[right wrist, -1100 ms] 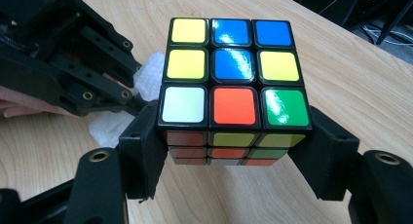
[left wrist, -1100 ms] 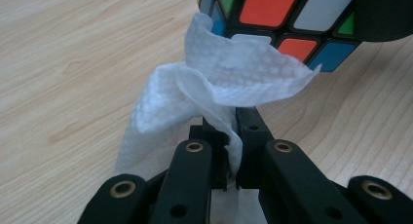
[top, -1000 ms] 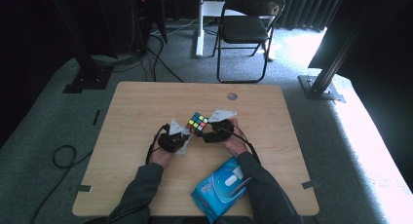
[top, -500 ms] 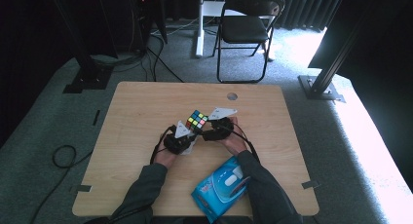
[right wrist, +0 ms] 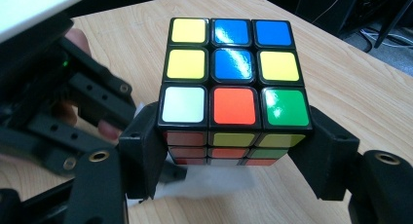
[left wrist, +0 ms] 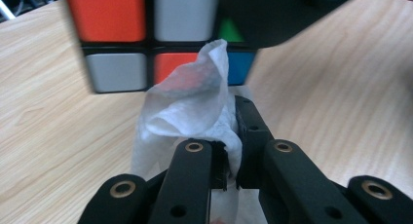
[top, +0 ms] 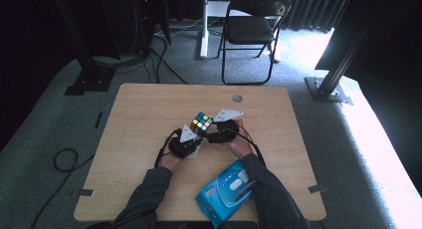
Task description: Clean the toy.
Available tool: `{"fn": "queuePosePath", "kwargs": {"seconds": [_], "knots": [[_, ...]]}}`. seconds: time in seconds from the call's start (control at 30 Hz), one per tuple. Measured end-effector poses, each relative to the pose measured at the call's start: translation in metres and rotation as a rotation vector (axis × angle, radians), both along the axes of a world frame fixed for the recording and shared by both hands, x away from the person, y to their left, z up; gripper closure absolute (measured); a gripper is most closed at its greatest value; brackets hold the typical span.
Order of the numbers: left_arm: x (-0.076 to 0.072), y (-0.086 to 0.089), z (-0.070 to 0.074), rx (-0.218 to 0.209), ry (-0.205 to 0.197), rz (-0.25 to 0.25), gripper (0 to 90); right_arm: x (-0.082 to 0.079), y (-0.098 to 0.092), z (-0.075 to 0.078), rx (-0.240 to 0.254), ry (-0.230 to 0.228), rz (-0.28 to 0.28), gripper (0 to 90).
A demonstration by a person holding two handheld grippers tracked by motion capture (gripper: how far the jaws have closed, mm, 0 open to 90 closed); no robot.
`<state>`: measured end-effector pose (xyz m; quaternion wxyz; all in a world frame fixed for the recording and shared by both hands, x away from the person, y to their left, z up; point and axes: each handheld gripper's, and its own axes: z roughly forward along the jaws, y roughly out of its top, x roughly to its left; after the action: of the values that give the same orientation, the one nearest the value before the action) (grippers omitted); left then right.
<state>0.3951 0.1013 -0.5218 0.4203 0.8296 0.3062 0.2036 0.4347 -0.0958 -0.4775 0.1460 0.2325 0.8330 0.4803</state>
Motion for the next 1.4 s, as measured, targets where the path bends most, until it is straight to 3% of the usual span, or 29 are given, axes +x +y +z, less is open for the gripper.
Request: {"fn": "queuePosePath", "kwargs": {"seconds": [0.4,0.6,0.83,1.4], "knots": [[0.008,0.023,0.008,-0.032,-0.023,0.105,85.3,0.000,-0.001,-0.001,0.002,0.006,0.002,34.3],[0.010,0.030,0.009,-0.051,-0.026,0.131,85.1,0.000,-0.002,-0.002,-0.001,0.008,0.003,34.3],[0.008,0.027,0.007,-0.044,-0.025,0.113,85.1,0.000,-0.001,-0.003,-0.002,0.010,-0.002,34.3],[-0.005,0.002,0.000,-0.013,-0.026,-0.022,85.2,0.003,-0.001,-0.003,0.006,0.015,-0.010,34.3]]}}
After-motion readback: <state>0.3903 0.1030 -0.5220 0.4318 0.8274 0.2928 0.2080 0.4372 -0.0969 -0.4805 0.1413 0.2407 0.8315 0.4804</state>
